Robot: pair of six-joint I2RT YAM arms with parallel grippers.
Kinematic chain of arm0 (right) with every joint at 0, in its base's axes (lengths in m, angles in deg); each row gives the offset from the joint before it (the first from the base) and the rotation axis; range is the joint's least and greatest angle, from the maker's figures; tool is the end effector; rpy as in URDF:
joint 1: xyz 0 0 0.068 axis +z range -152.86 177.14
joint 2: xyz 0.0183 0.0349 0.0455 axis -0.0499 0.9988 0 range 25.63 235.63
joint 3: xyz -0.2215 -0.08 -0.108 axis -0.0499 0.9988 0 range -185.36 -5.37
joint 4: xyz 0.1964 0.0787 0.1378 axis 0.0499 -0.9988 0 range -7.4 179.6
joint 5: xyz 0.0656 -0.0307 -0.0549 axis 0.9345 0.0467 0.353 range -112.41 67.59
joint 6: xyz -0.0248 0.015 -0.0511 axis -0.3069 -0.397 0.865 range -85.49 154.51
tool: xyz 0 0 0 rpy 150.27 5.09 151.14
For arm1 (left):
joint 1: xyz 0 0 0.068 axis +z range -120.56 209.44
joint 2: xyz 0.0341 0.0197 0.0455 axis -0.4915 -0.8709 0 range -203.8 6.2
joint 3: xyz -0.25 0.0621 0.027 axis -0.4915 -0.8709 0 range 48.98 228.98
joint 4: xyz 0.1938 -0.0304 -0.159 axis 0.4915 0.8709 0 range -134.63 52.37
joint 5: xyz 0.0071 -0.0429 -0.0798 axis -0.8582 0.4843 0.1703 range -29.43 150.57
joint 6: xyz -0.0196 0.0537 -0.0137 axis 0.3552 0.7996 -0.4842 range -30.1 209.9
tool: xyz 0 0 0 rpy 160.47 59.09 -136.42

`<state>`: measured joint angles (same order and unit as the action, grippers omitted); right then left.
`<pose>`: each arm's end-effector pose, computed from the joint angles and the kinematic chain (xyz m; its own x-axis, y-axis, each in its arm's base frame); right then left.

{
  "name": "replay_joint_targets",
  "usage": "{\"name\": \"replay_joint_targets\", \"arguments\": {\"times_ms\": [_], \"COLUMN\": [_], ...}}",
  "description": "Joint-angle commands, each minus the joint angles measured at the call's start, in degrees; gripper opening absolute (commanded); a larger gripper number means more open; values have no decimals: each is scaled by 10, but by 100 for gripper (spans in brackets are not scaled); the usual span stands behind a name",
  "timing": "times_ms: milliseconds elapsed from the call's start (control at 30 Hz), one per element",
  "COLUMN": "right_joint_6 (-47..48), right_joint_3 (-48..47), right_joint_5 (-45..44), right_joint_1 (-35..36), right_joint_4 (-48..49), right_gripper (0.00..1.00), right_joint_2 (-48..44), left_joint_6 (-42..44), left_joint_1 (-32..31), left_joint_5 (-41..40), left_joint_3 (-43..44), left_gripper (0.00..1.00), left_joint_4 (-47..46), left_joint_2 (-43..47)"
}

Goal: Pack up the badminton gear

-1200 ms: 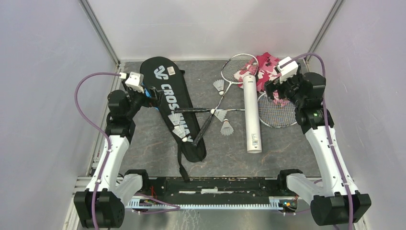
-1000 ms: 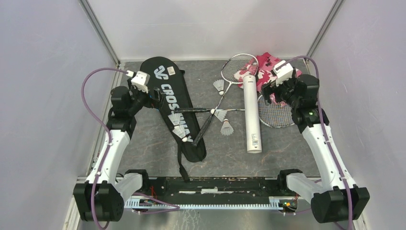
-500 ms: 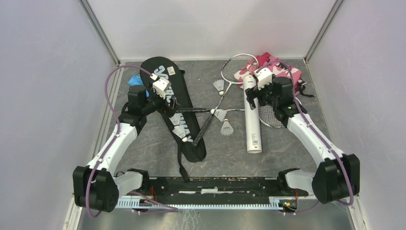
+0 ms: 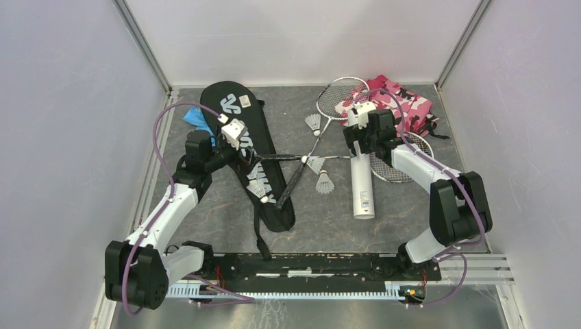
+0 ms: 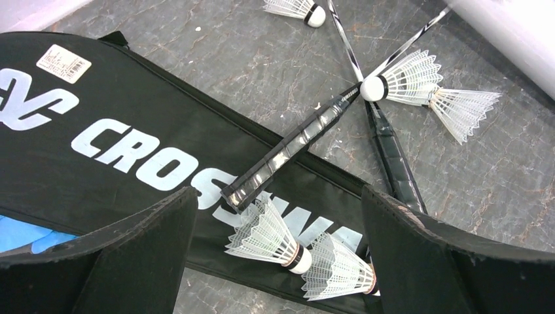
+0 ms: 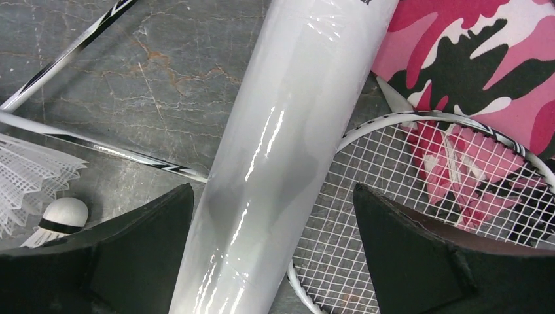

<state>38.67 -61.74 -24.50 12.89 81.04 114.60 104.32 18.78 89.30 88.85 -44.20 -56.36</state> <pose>0.3218 0.0891 0.2103 -0.6140 -0.2485 -0.7492 -0.2902 0.9537 -0.0785 0.2397 -0.0659 0.2559 -0.2250 0.2644 -0.9378 0.6740 0.7373 0.0462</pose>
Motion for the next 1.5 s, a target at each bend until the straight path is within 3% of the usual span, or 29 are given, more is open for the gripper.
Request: {"name": "replay_joint_targets", "arguments": {"times_ms": [0, 467, 767, 1033, 1267, 1467], "right_joint_6": [-29, -28, 18, 125, 250, 349], "right_joint_3": [-33, -55, -64, -59, -30, -24], "right_joint_5": [-12, -34, -13, 115, 312, 386], "right_joint_1": [2, 2, 1, 2, 4, 19], "right_joint_4": [4, 4, -7, -33, -62, -121], "right_gripper": [98, 98, 71, 53, 53, 51], "right_joint_2": [19, 90, 61, -12, -80, -100], "left_joint_6": [4, -1, 16, 22, 24, 59], "left_joint_1": [-2, -5, -10, -11, -23, -41], "left_joint_5": [20, 31, 36, 103, 212, 299], "left_joint_3": [-8, -2, 57, 144, 199, 261], "left_gripper": [100, 100, 100, 100, 97, 88], "left_joint_4": [-42, -48, 14, 72, 73, 111], "left_joint_2": [15, 6, -30, -80, -119, -163]}}
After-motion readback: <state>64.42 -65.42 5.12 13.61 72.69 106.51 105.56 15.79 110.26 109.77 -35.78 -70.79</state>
